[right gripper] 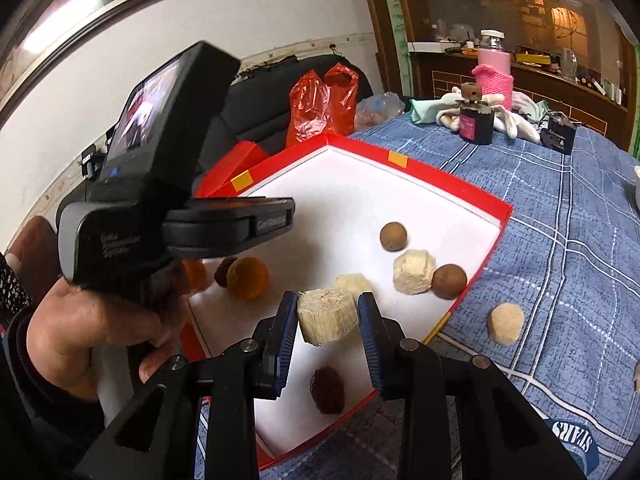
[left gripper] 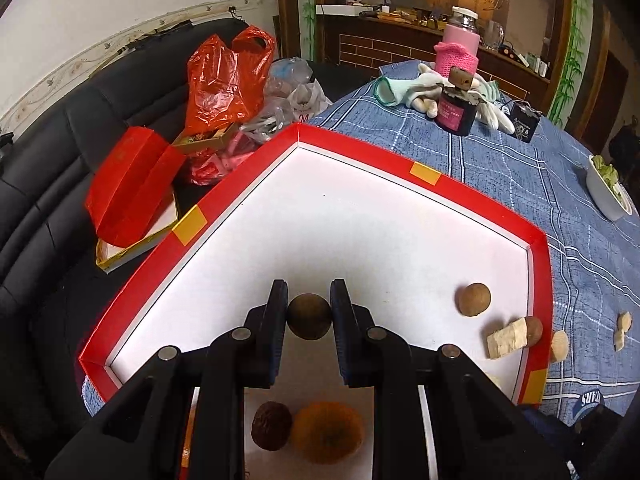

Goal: Organize fruits
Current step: 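Lower both tools into the red box and open them to release the brown fruit and cube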

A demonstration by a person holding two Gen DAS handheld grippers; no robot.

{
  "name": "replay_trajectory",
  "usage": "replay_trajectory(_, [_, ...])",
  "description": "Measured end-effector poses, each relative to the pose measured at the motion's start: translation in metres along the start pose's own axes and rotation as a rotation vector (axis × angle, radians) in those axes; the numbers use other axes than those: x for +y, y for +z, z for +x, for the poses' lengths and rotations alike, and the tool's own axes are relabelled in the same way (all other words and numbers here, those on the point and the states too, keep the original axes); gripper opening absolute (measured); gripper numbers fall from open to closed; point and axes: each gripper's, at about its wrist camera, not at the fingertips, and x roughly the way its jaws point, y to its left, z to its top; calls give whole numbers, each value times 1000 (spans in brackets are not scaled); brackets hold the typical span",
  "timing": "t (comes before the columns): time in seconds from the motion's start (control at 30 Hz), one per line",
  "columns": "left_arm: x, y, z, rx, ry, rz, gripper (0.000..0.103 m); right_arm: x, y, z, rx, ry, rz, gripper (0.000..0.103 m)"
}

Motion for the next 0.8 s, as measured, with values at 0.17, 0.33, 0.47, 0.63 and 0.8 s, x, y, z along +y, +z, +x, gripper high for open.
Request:
replay_trajectory(0.17, [1, 0, 4, 7, 16, 1, 20, 2, -2, 2, 15, -1, -7, 31])
replay_trajectory(0.33, [1, 0, 7, 22, 30, -1, 20, 4, -3, 5, 27, -4, -9, 34])
replay_trajectory(0.47, [5, 1, 13, 62, 51, -26, 21, 3, -3, 6, 38, -14, -8, 34])
replay_trajectory(0.63, [13, -3, 1, 38, 69, -77, 74, -5, -1, -13, -12, -25, 24, 43])
replay_trajectory(0.8, [5, -5, -10, 25, 73, -44, 76, -23, -8, -41, -53, -66, 57, 53])
